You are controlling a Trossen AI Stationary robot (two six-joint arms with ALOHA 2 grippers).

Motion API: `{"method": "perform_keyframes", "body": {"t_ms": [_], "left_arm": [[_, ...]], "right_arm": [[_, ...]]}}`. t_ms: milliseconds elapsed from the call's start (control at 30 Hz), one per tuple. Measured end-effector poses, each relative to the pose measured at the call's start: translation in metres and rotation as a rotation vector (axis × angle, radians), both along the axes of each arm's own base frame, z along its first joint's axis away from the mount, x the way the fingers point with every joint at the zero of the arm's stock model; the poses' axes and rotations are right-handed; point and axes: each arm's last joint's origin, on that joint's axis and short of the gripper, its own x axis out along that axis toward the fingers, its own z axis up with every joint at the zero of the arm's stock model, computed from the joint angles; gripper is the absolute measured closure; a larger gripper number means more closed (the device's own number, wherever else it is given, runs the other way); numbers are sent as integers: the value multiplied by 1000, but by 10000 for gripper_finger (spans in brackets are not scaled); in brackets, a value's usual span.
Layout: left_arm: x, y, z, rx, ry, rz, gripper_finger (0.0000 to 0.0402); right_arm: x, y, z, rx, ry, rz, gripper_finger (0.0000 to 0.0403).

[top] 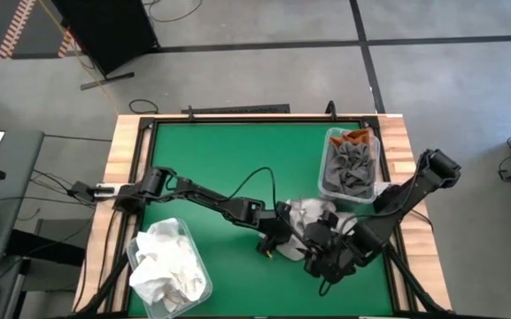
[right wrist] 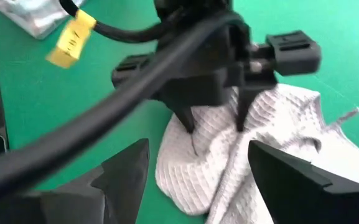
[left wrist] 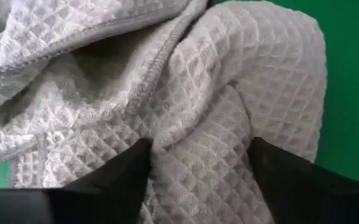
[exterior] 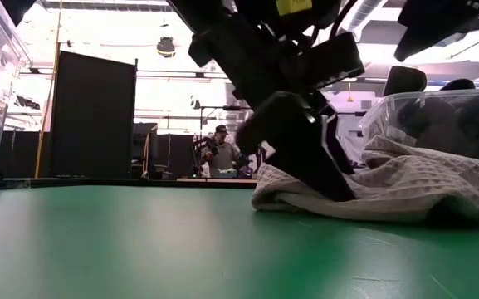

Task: Sort towels by color in basket
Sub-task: Put the light gray microfiber towel into the bottom transparent bin

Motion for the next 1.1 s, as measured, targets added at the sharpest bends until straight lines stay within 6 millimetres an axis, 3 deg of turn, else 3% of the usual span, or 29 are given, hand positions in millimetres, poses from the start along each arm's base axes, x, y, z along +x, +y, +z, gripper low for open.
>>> {"method": "perform_keyframes", "body": {"t_ms": [100, 233, 333, 467, 533, 733, 900, 1000, 1100], "left_arm": [[-3, 3, -2, -4, 45, -31, 205], [-10, 6, -7, -1, 140, -64, 359], [-13, 7, -8, 34, 176, -56, 385], [-23, 7, 13, 99, 179, -30, 394], [-30, 6, 33, 127, 162, -24, 394], [-68, -1, 116, 192, 48, 9, 394], [-98, -13, 160, 208, -6, 32, 394], [-145, -14, 224, 174, -144, 55, 394], [-182, -19, 259, 139, -228, 84, 394]], "right_arm": [[-3, 0, 0, -4, 14, -16, 101], [-3, -1, -1, -10, 20, -16, 101], [-3, -1, -1, -14, 23, -14, 101], [-4, -1, -1, -9, 21, -18, 101], [-5, 1, 0, -6, 19, -24, 101], [-7, 3, 4, 3, -14, -40, 101], [-9, 2, 2, -45, 21, 11, 101], [-15, 8, -3, -56, 65, 75, 101], [-18, 7, 0, -99, 46, 62, 101]]}}
